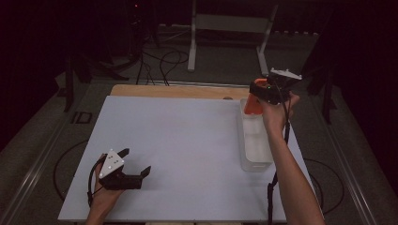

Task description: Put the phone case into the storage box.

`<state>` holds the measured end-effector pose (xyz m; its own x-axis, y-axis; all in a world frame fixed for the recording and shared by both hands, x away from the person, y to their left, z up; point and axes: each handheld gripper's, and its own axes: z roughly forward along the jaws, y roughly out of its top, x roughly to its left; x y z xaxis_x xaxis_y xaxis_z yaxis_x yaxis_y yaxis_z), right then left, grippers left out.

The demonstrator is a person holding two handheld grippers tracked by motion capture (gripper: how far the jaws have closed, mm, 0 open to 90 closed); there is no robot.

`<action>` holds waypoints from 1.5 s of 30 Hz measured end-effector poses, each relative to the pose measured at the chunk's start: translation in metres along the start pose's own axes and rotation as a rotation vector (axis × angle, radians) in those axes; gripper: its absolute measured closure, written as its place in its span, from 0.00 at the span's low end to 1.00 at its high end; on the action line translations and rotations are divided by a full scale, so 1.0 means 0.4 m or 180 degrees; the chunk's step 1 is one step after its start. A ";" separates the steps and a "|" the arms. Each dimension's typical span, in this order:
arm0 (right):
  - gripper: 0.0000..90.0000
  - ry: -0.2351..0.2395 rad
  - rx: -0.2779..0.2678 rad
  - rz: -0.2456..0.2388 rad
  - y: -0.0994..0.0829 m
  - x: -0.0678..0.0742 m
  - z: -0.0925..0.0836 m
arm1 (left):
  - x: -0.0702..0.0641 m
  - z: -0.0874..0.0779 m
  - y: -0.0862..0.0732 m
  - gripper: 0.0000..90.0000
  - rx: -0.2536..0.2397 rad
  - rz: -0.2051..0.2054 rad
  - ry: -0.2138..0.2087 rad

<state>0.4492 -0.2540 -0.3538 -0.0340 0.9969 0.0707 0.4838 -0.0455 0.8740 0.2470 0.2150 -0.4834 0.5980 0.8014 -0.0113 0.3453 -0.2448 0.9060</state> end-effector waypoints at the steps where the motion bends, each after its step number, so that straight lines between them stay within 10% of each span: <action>1: 0.18 -0.0007 -0.0001 -0.0004 0.000 0.000 0.002 | 0.000 0.000 0.000 0.00 -0.0001 0.0002 0.0001; 45: 0.18 -0.0121 0.0174 0.0022 -0.029 0.000 0.079 | 0.008 -0.009 -0.005 0.00 -0.0039 -0.0005 0.0017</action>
<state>0.4713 -0.2516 -0.3792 0.0024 0.9983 0.0575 0.5309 -0.0500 0.8459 0.2455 0.2199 -0.4839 0.5937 0.8046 -0.0104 0.3372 -0.2370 0.9111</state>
